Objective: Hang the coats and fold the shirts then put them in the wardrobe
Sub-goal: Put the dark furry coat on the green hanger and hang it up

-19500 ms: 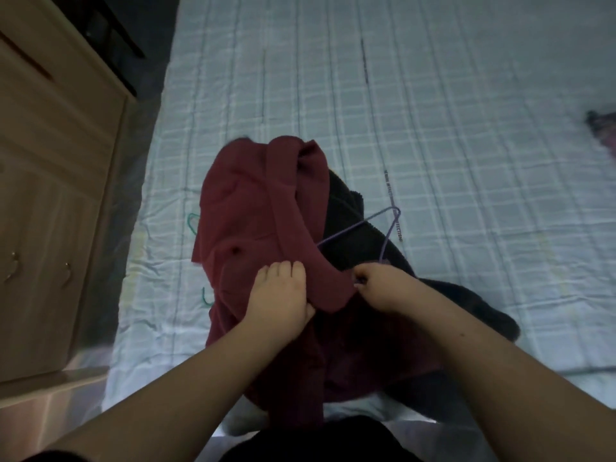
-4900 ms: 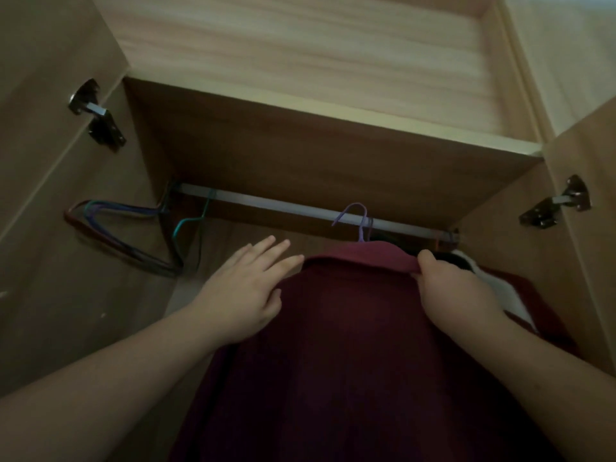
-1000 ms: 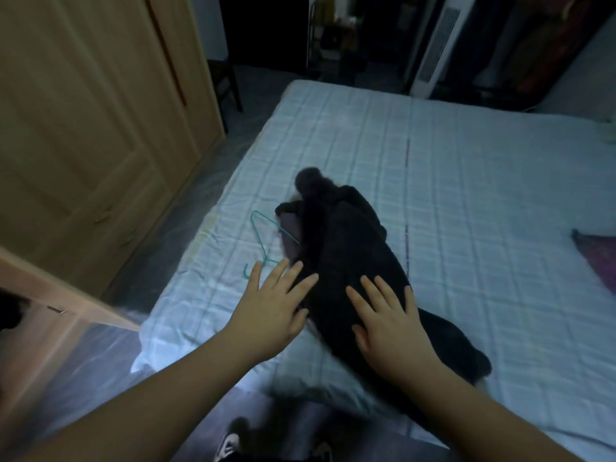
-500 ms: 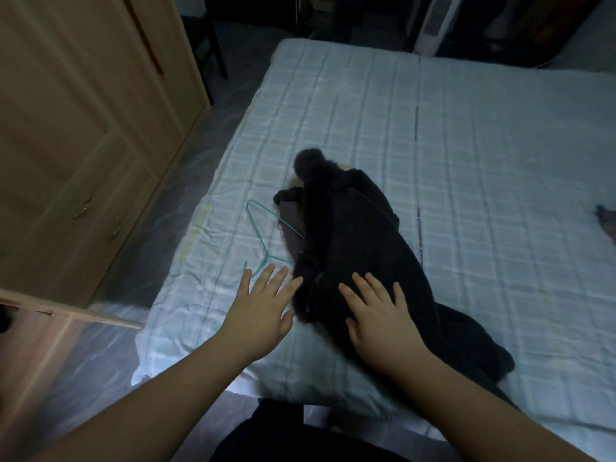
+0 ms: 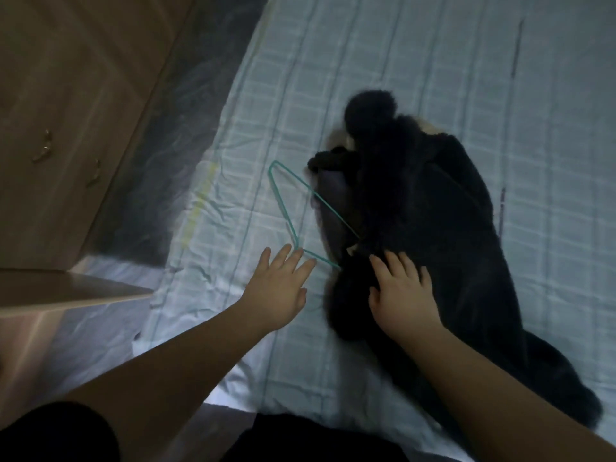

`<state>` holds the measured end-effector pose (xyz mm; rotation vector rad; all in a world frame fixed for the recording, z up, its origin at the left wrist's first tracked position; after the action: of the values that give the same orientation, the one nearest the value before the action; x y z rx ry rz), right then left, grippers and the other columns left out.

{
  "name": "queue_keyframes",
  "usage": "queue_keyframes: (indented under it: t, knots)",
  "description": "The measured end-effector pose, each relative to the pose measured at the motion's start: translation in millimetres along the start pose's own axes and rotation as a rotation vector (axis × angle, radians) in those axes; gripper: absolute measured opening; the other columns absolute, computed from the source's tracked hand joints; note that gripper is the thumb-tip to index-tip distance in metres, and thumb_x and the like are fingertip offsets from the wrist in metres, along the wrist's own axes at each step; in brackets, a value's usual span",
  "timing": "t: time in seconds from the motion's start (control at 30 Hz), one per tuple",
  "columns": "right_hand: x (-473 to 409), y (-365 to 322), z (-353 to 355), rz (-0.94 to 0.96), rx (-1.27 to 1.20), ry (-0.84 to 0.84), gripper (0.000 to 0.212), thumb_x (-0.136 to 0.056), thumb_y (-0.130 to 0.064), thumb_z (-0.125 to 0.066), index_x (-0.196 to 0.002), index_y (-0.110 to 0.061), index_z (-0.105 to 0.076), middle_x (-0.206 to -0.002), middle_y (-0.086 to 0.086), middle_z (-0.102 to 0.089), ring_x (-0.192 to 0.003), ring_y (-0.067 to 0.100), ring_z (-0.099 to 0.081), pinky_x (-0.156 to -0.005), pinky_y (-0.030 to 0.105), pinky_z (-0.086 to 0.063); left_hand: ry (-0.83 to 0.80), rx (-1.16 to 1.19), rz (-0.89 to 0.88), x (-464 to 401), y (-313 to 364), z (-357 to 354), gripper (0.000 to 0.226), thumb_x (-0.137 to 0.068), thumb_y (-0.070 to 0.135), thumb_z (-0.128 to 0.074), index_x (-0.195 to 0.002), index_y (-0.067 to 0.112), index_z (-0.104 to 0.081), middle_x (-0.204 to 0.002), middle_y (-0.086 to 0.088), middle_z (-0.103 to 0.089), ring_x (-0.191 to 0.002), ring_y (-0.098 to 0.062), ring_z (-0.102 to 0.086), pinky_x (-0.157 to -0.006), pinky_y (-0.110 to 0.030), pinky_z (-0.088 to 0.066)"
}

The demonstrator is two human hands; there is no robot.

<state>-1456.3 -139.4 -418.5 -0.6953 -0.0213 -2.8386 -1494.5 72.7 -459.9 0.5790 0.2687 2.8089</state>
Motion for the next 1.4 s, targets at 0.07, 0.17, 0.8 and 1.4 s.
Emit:
queue_keyframes:
  t: [0.07, 0.17, 0.8, 1.4]
  knots:
    - [-16.3, 5.8, -16.9, -0.045, 0.002, -0.031, 0.063, -0.093, -0.041, -0.047, -0.151, -0.026, -0.027, -0.156, 0.004, -0.031, -0.147, 0.03, -0.019, -0.115, 0.06, -0.022, -0.024, 0.048, 0.028, -25.5, -5.2, -18.7, 0.061, -0.092, 0.035, -0.047, -0.15, 0.022, -0.033, -0.156, -0.01, -0.034, -0.146, -0.032, -0.025, -0.117, -0.058, -0.019]
    - [-31.6, 8.5, -39.7, -0.09, -0.001, -0.011, 0.066, -0.089, -0.046, -0.05, -0.149, -0.026, -0.029, -0.149, 0.006, -0.036, -0.144, 0.033, -0.022, -0.109, 0.067, -0.028, -0.066, 0.087, 0.073, -60.3, -10.8, -48.4, 0.064, -0.094, 0.032, -0.046, -0.153, 0.022, -0.025, -0.16, -0.009, -0.025, -0.149, -0.032, -0.016, -0.118, -0.052, -0.016]
    - [-53.7, 26.4, -29.9, -0.27, -0.279, 0.11, 0.045, -0.088, -0.054, -0.057, -0.108, -0.016, -0.043, -0.11, 0.006, -0.061, -0.106, 0.031, -0.06, -0.087, 0.047, -0.041, 0.147, 2.115, 1.059, -87.4, 25.0, -93.3, 0.018, -0.1, 0.024, -0.052, -0.093, 0.009, -0.06, -0.076, -0.007, -0.061, -0.073, -0.017, -0.062, -0.061, -0.025, -0.053]
    - [3.6, -14.3, -32.8, -0.219, -1.086, -0.201, 0.039, -0.085, -0.019, -0.07, -0.118, -0.03, -0.052, -0.102, -0.005, -0.066, -0.098, 0.014, -0.064, -0.088, 0.028, -0.049, 0.007, 1.757, 0.706, -14.2, 48.6, -36.2, 0.019, -0.102, 0.016, -0.043, -0.086, 0.009, -0.047, -0.065, -0.007, -0.05, -0.054, -0.014, -0.048, -0.047, -0.023, -0.041]
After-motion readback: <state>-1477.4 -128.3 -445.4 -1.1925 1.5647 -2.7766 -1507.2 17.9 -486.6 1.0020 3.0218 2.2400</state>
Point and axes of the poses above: each hand's wrist, its own x-axis away from the middle knuckle, its own z-axis out of the back of the hand, y = z × x, the point moved 6 cm from there along -x, towards the middle knuckle
